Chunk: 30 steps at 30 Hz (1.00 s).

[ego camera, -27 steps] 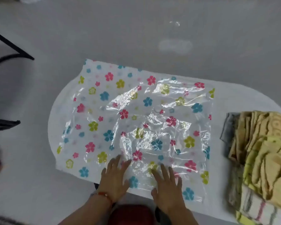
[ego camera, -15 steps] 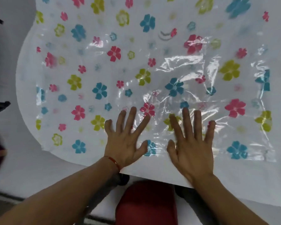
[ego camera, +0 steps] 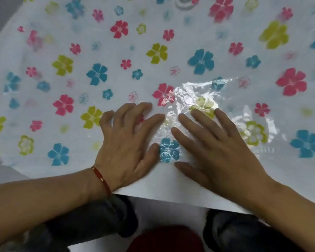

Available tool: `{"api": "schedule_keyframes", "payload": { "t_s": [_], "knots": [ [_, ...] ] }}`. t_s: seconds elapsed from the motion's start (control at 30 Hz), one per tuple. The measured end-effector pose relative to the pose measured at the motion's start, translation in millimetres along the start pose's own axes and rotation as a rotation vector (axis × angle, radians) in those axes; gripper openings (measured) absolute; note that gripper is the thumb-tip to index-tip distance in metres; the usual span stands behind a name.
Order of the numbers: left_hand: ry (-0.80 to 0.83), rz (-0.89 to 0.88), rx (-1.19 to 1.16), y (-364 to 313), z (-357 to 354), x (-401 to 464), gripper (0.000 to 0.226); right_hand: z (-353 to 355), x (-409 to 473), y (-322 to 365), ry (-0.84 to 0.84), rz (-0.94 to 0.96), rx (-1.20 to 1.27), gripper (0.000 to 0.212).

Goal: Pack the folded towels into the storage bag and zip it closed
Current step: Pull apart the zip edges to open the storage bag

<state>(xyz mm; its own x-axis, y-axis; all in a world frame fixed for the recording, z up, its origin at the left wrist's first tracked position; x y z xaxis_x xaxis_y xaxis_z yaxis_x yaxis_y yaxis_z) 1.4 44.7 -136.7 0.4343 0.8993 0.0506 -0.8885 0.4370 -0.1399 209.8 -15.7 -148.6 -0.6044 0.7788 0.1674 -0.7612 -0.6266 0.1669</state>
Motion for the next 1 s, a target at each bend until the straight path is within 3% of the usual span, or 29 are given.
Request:
{"api": "schedule_keyframes", "payload": {
  "t_s": [0.17,0.27,0.33,0.6,0.7,0.77,0.83,1.0],
  "knots": [
    [-0.113,-0.137,-0.128,-8,10,-14,0.041,17,9,2,-0.020,0.077,-0.155,0.057],
    [-0.083,-0.145,-0.100,-13,16,-19,0.037,29,13,17,0.078,0.056,-0.144,0.052],
    [-0.075,-0.160,-0.043,-16,18,-23,0.034,28,11,28,0.094,-0.005,-0.184,0.050],
    [-0.008,-0.303,-0.022,-10,26,-35,0.038,30,3,63,-0.126,-0.408,-0.146,0.036],
    [-0.109,-0.269,-0.106,-5,26,-39,0.032,29,-1,89,-0.474,-0.709,0.203,0.032],
    [-0.189,-0.199,-0.206,-5,24,-41,0.029,17,-2,97,-0.509,-0.899,0.679,0.036],
    [-0.272,-0.104,-0.302,-7,23,-42,0.026,7,6,103,-0.462,-0.956,1.046,0.036],
    [-0.266,0.036,-0.482,-8,21,-43,0.020,2,22,92,-0.628,-0.944,1.247,0.020]
  ]
}}
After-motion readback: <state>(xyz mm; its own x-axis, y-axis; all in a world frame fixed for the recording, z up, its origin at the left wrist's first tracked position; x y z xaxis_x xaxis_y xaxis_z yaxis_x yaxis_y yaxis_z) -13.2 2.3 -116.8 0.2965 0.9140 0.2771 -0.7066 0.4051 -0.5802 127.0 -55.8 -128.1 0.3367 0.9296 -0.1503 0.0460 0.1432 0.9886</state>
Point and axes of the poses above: each hand's wrist, its own x-axis towards the middle knuckle, its own z-axis out of the back of the hand, y = z × x, the point moved 3 cm from there along x, towards the middle knuckle, and after that the axes turned 10 degrees about z, right-handed, at the moved point
